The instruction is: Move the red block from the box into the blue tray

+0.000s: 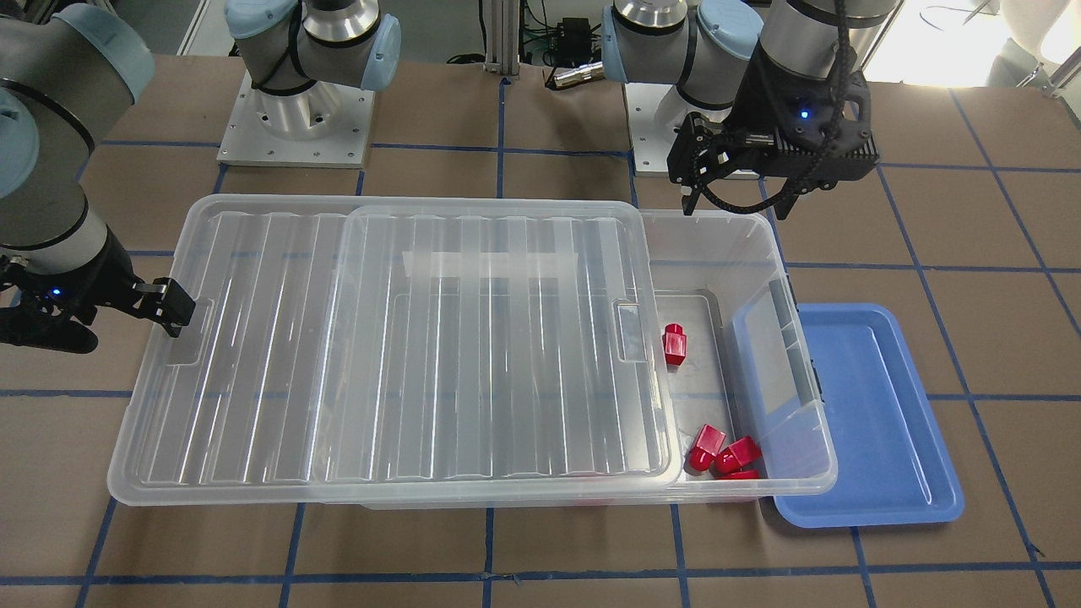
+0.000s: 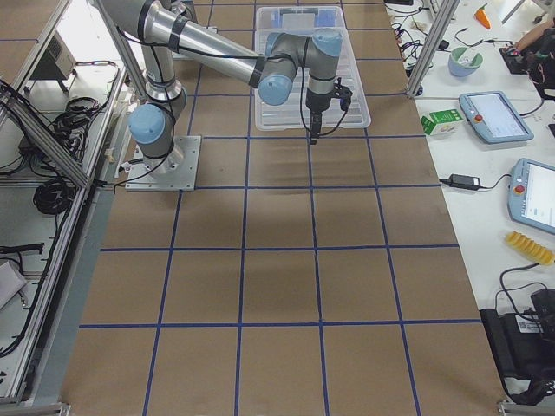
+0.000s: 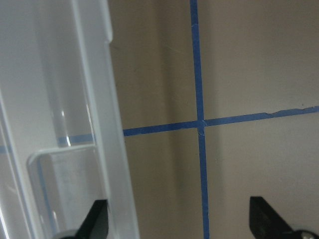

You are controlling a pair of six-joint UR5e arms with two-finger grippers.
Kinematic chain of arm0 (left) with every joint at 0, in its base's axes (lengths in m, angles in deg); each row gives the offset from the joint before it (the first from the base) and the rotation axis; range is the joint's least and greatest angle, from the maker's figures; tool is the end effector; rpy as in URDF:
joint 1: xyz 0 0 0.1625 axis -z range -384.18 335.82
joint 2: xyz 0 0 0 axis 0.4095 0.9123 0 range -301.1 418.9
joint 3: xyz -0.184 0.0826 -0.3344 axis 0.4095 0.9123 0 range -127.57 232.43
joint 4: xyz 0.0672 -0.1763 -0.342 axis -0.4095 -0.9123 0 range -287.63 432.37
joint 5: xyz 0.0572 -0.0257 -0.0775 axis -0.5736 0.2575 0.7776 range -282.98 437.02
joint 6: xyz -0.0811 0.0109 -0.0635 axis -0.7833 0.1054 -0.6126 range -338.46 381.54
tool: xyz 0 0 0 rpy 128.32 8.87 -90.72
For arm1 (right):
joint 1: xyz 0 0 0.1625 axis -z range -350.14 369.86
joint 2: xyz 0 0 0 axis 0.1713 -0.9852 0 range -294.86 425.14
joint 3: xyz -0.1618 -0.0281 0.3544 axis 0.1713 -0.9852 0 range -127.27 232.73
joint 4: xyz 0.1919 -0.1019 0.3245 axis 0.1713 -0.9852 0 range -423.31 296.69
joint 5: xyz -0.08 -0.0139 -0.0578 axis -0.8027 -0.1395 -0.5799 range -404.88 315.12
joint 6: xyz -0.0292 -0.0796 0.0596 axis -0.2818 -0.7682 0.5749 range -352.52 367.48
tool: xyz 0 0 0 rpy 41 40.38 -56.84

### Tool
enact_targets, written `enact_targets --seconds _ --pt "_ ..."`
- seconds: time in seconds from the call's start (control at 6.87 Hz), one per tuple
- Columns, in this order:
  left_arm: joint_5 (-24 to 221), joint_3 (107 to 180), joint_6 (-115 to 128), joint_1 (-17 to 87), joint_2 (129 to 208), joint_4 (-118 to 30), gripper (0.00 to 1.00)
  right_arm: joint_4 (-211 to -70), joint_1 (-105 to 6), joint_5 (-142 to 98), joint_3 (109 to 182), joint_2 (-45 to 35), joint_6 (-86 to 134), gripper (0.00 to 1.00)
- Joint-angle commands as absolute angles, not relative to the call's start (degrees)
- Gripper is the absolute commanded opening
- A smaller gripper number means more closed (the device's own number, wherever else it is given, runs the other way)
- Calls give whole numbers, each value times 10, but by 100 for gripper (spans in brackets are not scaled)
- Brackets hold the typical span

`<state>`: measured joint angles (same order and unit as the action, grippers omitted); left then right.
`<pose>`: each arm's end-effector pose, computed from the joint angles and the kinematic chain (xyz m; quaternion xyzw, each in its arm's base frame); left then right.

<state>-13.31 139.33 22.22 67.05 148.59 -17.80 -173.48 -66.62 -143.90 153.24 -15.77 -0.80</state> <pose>-0.1427 -0.4668 0.4771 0.0165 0.9995 -0.0282 0.0028 -0.0050 -0.5215 0.3237 -0.0460 -0.9958 -0.0100 0.0781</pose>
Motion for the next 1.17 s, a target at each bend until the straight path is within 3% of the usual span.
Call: enact_targets --seconds 0.0,0.58,1.02 --pt "-133 1393 222 671 1486 -178 100 -1734 -645 -1440 1533 -158 -9 100" --pt "-132 1393 222 671 1487 -177 100 -1735 -626 -1437 1530 -159 -8 100" --pt "-133 1393 222 671 1488 -177 100 -1674 -667 -1352 1458 -184 1 100"
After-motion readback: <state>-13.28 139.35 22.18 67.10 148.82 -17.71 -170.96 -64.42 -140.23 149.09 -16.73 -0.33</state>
